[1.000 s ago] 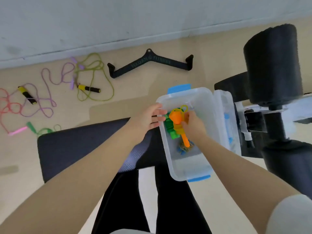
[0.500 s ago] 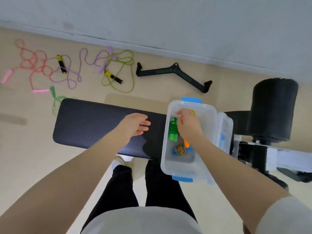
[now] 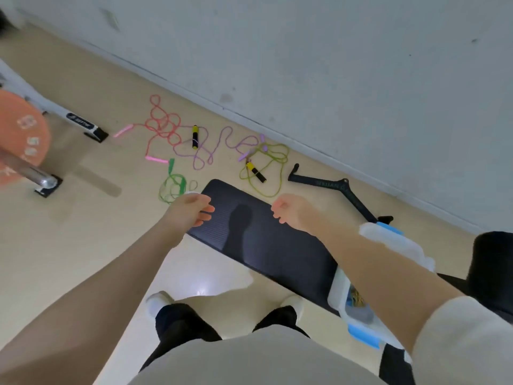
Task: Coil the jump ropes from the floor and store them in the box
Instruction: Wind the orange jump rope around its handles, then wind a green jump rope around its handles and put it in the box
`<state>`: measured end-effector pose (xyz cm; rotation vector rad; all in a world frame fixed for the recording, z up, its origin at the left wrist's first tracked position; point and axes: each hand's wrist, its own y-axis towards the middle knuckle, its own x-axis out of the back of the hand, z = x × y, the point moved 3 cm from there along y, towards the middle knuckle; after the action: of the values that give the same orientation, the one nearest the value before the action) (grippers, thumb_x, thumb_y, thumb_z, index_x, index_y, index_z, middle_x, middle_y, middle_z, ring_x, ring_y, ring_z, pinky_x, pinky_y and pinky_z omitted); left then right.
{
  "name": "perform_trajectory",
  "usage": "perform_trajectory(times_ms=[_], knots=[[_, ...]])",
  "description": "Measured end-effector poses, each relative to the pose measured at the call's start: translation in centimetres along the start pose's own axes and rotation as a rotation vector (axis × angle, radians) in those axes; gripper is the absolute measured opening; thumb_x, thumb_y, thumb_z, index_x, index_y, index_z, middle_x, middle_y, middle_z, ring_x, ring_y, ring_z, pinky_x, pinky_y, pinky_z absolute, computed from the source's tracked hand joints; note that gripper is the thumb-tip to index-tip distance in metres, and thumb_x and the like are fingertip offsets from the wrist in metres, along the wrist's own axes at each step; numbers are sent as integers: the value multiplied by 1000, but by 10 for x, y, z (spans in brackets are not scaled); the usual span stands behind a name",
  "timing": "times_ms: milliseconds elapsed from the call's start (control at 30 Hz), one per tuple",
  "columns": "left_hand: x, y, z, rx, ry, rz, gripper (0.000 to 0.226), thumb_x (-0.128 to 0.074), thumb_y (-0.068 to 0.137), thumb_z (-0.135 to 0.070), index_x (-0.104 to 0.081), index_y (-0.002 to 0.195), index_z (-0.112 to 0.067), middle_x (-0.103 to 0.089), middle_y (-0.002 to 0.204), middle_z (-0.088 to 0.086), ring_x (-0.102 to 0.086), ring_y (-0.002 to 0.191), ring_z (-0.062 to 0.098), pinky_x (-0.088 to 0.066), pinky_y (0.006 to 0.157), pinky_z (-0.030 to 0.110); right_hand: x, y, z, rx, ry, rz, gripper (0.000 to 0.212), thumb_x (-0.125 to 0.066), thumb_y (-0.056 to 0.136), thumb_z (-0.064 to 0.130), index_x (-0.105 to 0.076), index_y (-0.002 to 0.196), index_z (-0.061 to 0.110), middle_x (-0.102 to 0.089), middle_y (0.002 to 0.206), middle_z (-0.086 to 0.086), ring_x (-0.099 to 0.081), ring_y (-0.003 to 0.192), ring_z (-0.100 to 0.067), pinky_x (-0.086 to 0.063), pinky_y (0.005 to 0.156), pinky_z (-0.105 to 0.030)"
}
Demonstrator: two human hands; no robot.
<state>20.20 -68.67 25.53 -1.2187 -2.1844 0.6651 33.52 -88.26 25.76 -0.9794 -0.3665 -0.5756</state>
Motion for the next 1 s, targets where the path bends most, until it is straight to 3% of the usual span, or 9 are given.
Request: perform_trajectory(times_ms=[67, 167, 300, 400, 600, 700, 833, 1000], knots=[[54, 6, 10, -6, 15, -5, 12, -52, 94, -20, -60, 99, -12, -65, 87, 4, -59, 74, 20, -44, 69, 25, -29, 6, 39, 18, -5, -1, 26, -44, 93, 12, -61, 111, 3, -64, 113, -16, -56, 86, -21, -49, 83, -33], [139, 21, 21, -23, 44, -32, 10, -52, 94, -19, -60, 94, -13, -65, 90, 4, -60, 75, 20, -44, 68, 25, -75, 22, 98, 54, 41, -27, 25, -44, 92, 7, -60, 109, 2, -64, 114, -17, -55, 84, -17, -45, 68, -21], [227, 43, 20, -24, 73, -48, 11, -49, 95, -13, -58, 99, -8, -62, 84, 3, -57, 69, 18, -41, 66, 25, -126, 45, 175, 57, 28, -53, 23, -48, 92, 14, -63, 107, 7, -65, 110, -14, -53, 84, -16, -46, 77, -29], [271, 66, 14, -2, 72, -44, 13, -48, 95, -13, -58, 102, -8, -63, 85, 4, -58, 69, 17, -42, 65, 24, -153, 63, 221, 55, 20, -37, 23, -46, 94, 18, -61, 108, 8, -63, 112, -14, -49, 85, -15, -38, 76, -27], [322, 138, -6, 31, 26, -48, 13, -48, 94, -11, -57, 104, -9, -63, 82, 1, -58, 69, 17, -43, 67, 25, -161, 139, 277, 31, 4, -66, 23, -45, 95, 15, -60, 109, 6, -62, 113, -16, -51, 89, -21, -43, 86, -33], [343, 187, -12, 55, 30, -55, 11, -49, 94, -10, -57, 102, -10, -63, 81, 1, -57, 67, 17, -42, 66, 25, -160, 201, 297, 14, -1, -60, 27, -42, 96, 17, -57, 114, 4, -60, 115, -15, -52, 92, -21, -42, 82, -31], [365, 280, -19, 88, 33, -74, 10, -49, 95, -14, -57, 88, -17, -64, 83, 4, -57, 67, 18, -41, 65, 25, -170, 298, 317, -45, 27, -27, 31, -40, 97, 15, -52, 121, 1, -56, 123, -16, -53, 110, -30, -42, 89, -32], [360, 419, 6, 112, 95, -17, 19, -46, 95, -14, -60, 86, -22, -63, 83, 4, -56, 66, 18, -40, 63, 23, -211, 412, 306, -169, 61, 47, 39, -42, 96, 17, -44, 133, 8, -47, 136, -11, -51, 113, -25, -42, 96, -34]])
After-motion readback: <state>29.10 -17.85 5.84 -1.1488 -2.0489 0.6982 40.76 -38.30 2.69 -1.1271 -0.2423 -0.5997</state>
